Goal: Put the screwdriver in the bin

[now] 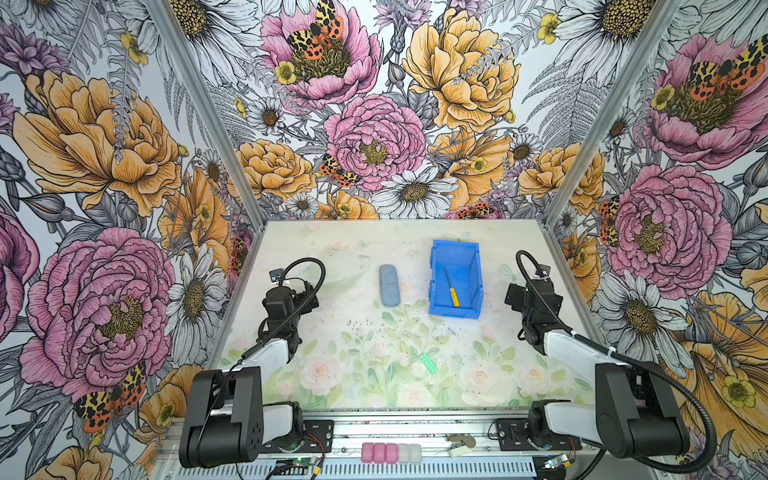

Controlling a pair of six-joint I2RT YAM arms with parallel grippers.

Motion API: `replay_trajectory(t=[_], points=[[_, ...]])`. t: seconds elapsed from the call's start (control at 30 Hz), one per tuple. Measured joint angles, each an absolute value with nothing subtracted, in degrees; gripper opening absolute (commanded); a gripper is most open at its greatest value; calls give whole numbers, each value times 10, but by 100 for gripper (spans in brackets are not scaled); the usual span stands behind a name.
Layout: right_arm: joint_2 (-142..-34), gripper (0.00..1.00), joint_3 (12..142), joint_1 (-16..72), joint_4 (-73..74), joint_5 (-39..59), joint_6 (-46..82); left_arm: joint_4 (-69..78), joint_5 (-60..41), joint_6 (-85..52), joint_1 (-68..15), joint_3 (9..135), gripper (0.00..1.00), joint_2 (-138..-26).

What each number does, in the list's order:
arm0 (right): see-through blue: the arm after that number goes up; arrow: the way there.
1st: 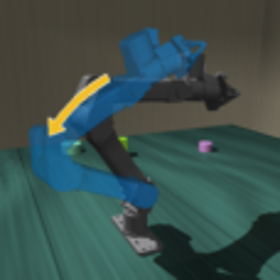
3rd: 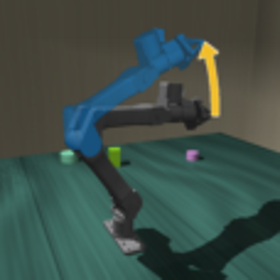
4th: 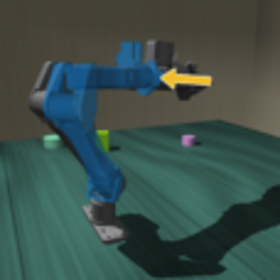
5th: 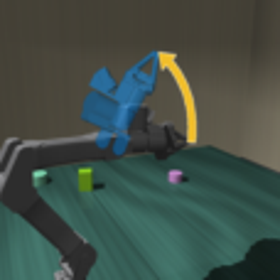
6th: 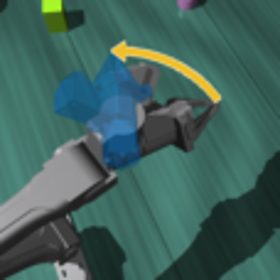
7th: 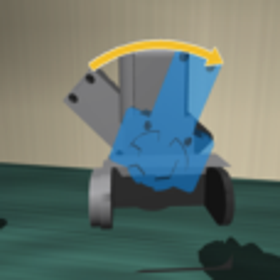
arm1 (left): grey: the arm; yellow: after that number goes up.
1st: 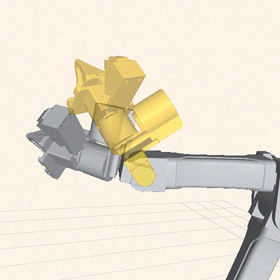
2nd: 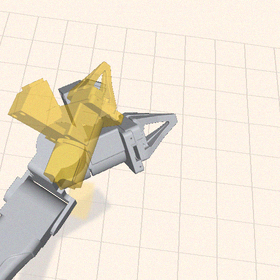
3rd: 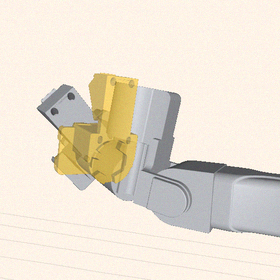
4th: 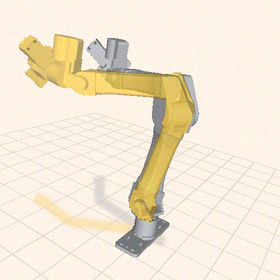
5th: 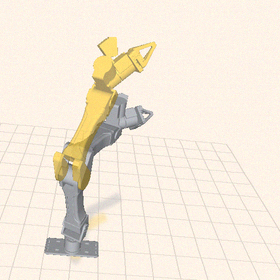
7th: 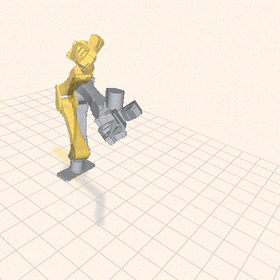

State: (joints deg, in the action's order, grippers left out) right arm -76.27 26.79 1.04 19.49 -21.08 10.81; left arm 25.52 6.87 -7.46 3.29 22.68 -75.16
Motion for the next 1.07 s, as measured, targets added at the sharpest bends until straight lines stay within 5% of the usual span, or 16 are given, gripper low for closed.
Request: replay_trajectory(t=[0.53,1.07], points=[[-866,99,226,-5,458,-144,76,486,52,-21,16,218,99,-888],[-877,99,208,-4,491,-132,69,515,62,-6,3,218,99,-887]])
